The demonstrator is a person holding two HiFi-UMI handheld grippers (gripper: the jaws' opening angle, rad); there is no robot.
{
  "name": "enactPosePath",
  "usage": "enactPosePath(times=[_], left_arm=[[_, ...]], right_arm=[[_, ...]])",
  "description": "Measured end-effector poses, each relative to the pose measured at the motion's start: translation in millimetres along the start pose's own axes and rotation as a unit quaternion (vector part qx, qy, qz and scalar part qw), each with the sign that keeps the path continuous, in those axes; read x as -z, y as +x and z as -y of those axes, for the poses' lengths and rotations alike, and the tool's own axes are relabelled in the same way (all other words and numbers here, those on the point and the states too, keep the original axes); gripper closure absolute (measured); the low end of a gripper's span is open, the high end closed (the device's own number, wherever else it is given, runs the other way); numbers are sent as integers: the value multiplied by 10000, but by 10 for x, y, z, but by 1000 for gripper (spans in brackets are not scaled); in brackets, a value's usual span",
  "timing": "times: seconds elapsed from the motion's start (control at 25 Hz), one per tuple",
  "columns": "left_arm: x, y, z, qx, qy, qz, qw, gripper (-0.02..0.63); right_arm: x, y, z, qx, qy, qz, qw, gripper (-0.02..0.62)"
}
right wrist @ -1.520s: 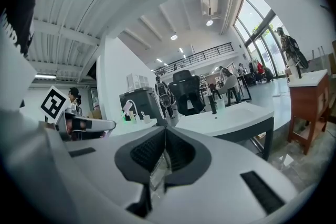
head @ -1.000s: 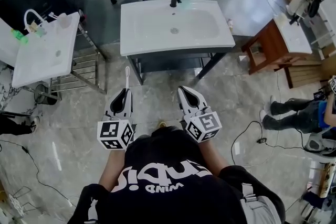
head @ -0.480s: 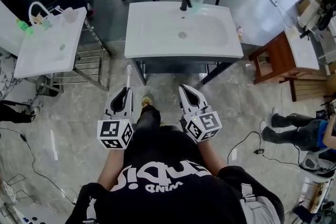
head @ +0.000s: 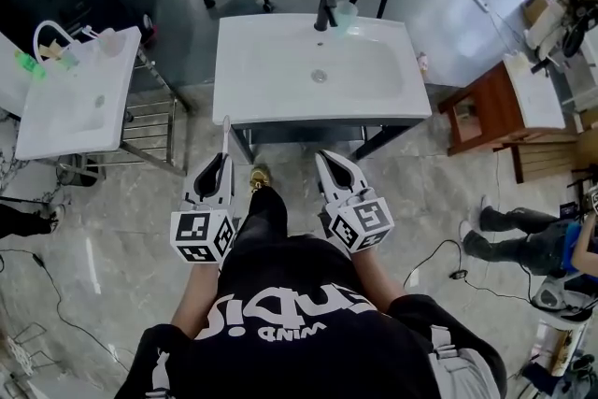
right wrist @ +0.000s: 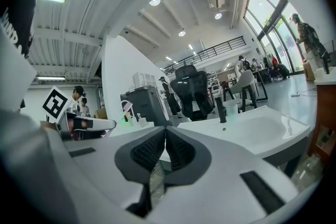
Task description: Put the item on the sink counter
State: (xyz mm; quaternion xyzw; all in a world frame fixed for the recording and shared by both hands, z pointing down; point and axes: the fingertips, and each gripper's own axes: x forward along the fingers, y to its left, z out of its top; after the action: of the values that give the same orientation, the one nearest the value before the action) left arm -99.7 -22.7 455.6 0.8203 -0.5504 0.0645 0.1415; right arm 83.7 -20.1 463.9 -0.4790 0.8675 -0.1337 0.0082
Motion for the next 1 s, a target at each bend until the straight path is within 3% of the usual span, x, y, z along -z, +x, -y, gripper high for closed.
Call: enactPosePath(times=[0.68,1.0], left_arm=[[-353,1135,-587,37,-134,-178,9997,551],[-573,1591,-870,227,-94,-256,9994,551]], right_arm=[[-271,1121,526,46,64,-172,9998,575],[-402,1653,683,142,87,-211,9996,575]])
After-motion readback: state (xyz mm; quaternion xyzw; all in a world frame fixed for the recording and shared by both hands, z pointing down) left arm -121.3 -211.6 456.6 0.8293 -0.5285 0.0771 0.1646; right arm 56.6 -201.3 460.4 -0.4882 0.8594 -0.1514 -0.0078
